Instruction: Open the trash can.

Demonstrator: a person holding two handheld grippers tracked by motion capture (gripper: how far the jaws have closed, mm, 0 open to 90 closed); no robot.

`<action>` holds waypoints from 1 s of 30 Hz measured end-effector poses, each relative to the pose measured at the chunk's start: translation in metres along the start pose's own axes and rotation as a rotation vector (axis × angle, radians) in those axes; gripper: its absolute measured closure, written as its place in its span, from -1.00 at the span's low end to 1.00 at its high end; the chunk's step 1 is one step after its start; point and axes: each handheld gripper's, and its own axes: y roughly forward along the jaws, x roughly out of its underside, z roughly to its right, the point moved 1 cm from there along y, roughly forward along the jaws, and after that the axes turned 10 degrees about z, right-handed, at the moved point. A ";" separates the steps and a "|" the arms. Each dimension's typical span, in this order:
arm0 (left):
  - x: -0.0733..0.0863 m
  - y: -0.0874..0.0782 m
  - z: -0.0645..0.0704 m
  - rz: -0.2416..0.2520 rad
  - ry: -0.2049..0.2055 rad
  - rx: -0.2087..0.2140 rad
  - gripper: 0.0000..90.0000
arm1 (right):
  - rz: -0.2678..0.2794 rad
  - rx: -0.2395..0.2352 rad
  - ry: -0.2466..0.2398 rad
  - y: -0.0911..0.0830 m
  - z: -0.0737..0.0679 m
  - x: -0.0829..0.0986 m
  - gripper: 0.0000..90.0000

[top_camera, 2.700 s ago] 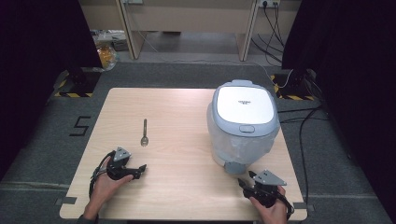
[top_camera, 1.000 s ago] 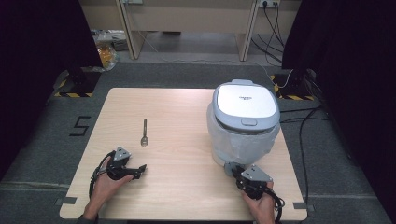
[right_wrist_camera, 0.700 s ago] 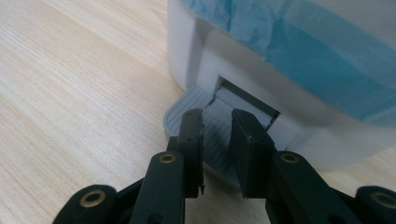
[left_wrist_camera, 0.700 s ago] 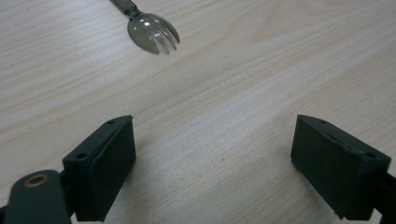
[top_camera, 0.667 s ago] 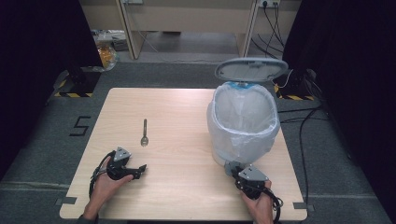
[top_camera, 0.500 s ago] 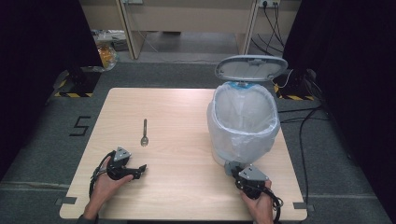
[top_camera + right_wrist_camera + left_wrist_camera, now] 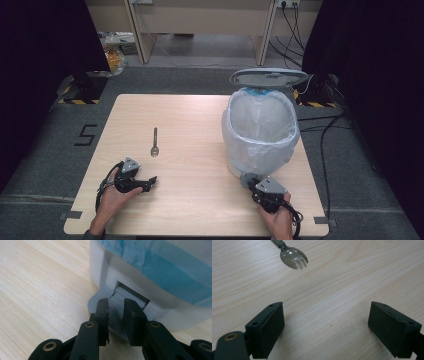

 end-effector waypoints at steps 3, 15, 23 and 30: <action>0.000 0.000 0.000 0.001 -0.002 0.001 -0.72 | 0.000 0.000 0.000 0.000 0.000 0.000 0.65; -0.001 0.002 0.000 -0.001 0.000 -0.002 -0.72 | 0.001 -0.001 -0.007 0.000 0.000 0.000 0.65; -0.003 0.004 -0.001 0.001 0.000 0.002 -0.70 | 0.001 0.001 -0.014 0.000 -0.001 0.000 0.65; -0.004 0.005 -0.001 0.003 -0.002 -0.001 -0.69 | 0.001 0.000 -0.011 0.000 0.000 0.000 0.65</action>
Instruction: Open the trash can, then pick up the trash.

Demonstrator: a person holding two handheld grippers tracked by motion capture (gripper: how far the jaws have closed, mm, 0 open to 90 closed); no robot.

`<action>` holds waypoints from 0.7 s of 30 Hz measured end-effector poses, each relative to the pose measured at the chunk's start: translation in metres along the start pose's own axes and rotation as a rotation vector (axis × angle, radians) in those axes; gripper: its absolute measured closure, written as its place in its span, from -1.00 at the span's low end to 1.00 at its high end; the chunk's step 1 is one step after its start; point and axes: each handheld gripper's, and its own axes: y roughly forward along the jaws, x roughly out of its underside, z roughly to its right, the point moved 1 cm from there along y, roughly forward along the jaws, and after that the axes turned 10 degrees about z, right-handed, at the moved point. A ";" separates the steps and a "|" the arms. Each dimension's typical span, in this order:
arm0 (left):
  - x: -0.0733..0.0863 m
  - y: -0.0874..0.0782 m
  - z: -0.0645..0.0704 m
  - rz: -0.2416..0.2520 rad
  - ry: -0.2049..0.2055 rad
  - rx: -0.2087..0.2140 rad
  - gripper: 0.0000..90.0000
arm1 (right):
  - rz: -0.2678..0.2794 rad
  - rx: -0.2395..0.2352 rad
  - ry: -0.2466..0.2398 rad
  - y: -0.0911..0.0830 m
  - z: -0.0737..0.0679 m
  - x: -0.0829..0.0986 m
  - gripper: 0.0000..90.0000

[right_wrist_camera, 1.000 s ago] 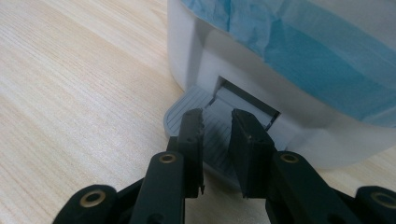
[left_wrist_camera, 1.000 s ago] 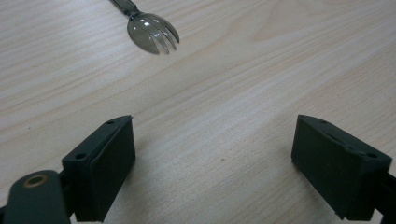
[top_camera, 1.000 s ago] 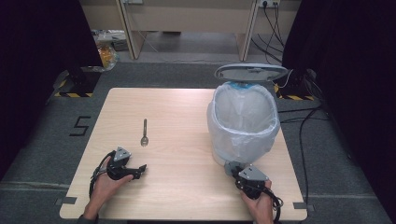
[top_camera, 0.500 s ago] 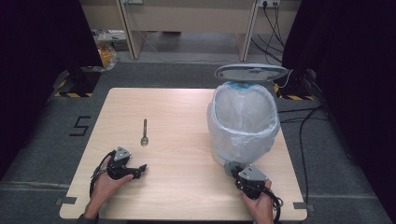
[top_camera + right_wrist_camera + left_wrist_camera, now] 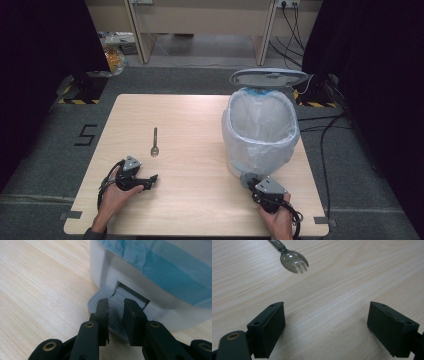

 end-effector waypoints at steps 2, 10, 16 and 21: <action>0.000 0.000 0.000 0.000 0.000 -0.001 -0.69 | 0.000 0.000 -0.001 0.000 0.000 0.000 0.65; -0.001 0.001 -0.001 0.005 -0.004 -0.004 -0.66 | 0.000 -0.001 0.000 0.000 0.000 0.000 0.65; -0.008 0.009 -0.001 0.013 0.001 -0.005 -0.63 | 0.001 -0.003 -0.002 0.000 0.000 0.000 0.64; -0.021 0.014 -0.012 0.036 -0.031 -0.008 -0.62 | 0.000 -0.003 -0.003 0.000 0.000 0.000 0.65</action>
